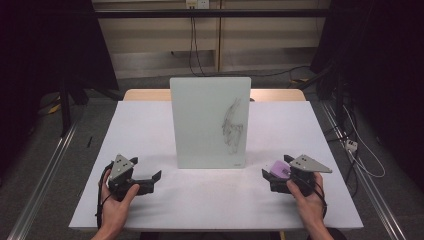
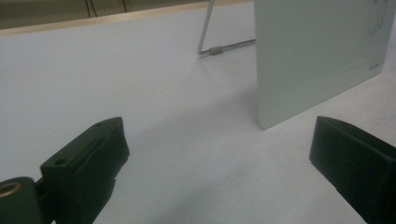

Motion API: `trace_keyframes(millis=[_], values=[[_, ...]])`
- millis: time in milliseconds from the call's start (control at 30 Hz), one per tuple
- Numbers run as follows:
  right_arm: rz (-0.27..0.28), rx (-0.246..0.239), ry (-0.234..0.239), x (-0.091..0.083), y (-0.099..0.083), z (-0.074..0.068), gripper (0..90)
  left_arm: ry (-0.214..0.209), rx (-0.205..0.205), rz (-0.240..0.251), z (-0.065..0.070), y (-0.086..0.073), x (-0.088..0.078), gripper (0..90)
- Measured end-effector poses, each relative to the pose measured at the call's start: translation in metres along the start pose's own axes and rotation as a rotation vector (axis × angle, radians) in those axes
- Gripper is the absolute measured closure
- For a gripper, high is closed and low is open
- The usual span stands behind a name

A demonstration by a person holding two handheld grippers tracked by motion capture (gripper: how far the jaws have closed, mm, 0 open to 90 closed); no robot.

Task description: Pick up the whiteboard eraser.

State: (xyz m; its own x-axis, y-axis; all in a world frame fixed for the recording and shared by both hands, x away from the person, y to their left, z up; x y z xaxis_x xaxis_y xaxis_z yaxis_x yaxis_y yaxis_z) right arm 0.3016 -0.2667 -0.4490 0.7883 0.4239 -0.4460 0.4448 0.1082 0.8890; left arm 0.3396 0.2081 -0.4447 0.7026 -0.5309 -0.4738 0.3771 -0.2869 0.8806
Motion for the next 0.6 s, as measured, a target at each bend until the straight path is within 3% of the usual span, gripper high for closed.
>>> trace_keyframes(millis=[133,167,233,600], values=[[0.003,-0.002,0.020,-0.0006,0.0007,-0.0010,6.3,-0.013,-0.005,0.001,-0.0003,0.0002,0.0005,4.1],[0.002,0.000,0.017,-0.0010,0.0007,-0.0009,6.2,-0.042,-0.023,-0.002,-0.0009,0.0000,0.0010,4.1],[-0.002,0.002,0.022,-0.0008,0.0009,0.0001,6.2,-0.026,0.002,-0.008,-0.0007,0.0004,0.0017,4.0],[-0.027,0.008,0.030,-0.0016,0.0036,0.0010,6.2,-0.023,0.003,-0.017,-0.0011,0.0008,0.0022,4.1]])
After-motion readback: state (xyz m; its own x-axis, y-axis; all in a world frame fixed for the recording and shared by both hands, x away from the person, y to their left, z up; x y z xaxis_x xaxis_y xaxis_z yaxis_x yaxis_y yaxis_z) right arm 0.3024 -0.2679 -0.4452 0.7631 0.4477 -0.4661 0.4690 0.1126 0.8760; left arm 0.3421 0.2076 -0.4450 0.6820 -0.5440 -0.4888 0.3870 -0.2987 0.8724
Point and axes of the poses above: each handheld gripper's, and its own axes: x roughly forward along the jaws, y roughly out of its top, z roughly to its right, the point moved 1 cm from there along x, roughly forward along the jaws, and after that the axes turned 4 degrees about x, right-handed, at the moved point
